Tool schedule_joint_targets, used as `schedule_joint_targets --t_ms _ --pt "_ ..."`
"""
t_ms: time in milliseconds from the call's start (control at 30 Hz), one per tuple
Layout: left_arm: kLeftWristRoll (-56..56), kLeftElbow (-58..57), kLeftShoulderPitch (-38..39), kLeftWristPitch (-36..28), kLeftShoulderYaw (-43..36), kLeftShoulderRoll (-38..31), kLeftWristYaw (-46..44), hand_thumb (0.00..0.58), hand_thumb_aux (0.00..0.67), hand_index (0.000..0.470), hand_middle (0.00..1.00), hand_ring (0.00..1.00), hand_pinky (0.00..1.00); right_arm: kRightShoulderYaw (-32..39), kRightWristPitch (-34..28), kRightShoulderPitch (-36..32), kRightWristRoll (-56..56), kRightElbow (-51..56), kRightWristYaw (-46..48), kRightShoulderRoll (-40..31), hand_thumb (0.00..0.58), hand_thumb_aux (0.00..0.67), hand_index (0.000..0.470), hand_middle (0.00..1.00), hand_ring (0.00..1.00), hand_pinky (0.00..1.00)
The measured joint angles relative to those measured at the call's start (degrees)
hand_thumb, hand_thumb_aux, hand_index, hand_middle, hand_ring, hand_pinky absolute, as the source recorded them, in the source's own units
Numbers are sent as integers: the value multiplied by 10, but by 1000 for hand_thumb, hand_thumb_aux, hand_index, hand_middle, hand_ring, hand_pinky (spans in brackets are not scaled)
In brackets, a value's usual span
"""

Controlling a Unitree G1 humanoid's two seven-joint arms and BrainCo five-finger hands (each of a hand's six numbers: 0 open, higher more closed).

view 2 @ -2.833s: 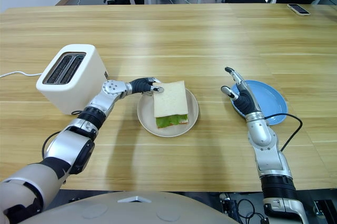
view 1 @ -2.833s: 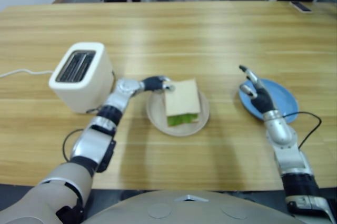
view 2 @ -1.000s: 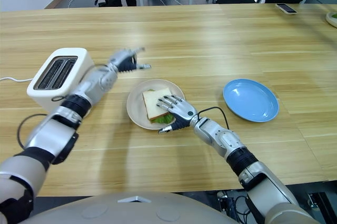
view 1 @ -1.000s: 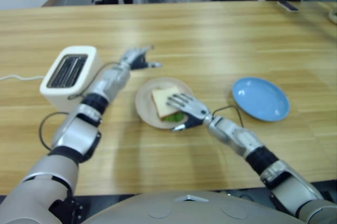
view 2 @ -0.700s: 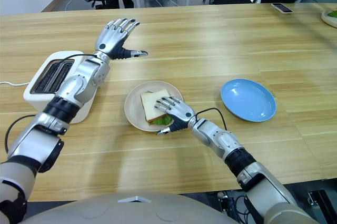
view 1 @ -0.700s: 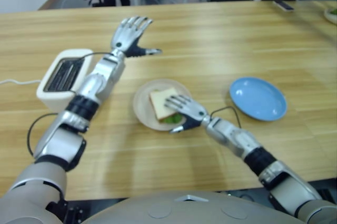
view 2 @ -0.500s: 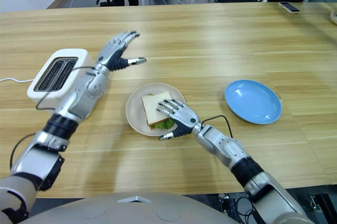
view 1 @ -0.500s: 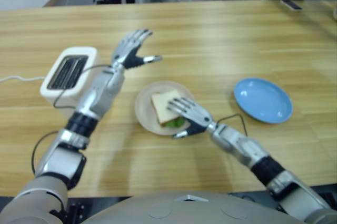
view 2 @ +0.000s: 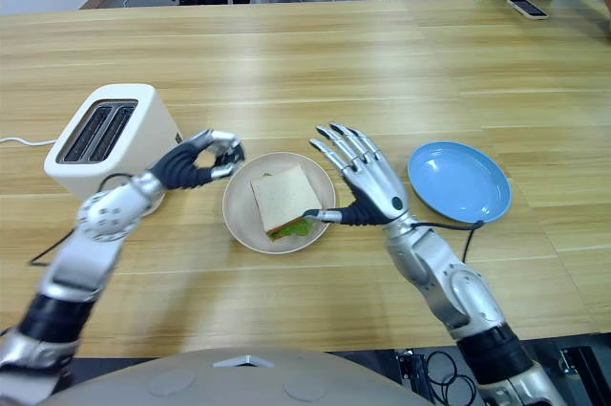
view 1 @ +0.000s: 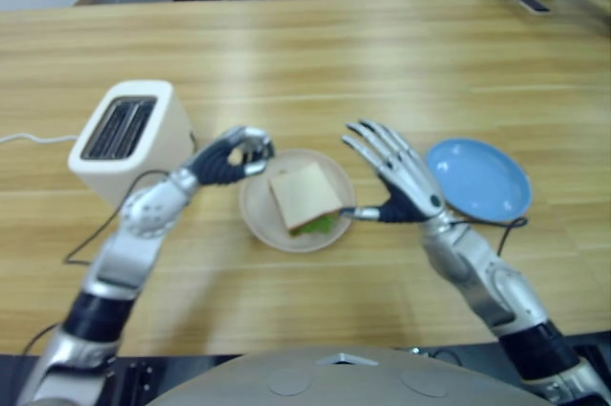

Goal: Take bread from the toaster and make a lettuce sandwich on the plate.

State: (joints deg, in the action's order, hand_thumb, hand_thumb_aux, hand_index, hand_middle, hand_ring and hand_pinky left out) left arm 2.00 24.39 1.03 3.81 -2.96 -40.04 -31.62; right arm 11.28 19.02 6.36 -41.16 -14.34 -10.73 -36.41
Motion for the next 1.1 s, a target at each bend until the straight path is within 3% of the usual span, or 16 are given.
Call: schedule_joint_targets --t_ms 67,200,333,467,667,800,1100 --pt "10 26 83 3 7 -71 -66 580 670 460 1000 1000 1000 1 -10 48 96 -2 121 -51 580 670 460 1000 1000 1000" --pt "9 32 195 -4 -19 -134 -150 580 670 460 1000 1000 1000 1 -46 150 236 -46 293 -127 580 670 460 1000 1000 1000" --pt "-9 38 173 -19 -54 -125 -168 580 670 460 1000 1000 1000 17 -73 158 302 -103 394 -135 580 670 460 1000 1000 1000" --pt "-81 -12 106 -51 -107 -98 -162 580 670 460 1000 1000 1000 101 -87 120 287 -82 448 -76 580 670 460 1000 1000 1000" --pt "-247 -161 -15 -94 -205 -17 -109 580 670 460 1000 1000 1000 167 -83 3 213 63 450 14 580 670 460 1000 1000 1000" --pt "-298 -228 -83 -98 -240 22 -90 580 670 460 1000 1000 1000 181 -52 -87 176 164 413 62 580 670 460 1000 1000 1000" --pt "-350 -375 -186 -94 -254 73 -25 580 670 460 1000 1000 1000 181 -4 -222 97 372 281 116 580 670 460 1000 1000 1000"
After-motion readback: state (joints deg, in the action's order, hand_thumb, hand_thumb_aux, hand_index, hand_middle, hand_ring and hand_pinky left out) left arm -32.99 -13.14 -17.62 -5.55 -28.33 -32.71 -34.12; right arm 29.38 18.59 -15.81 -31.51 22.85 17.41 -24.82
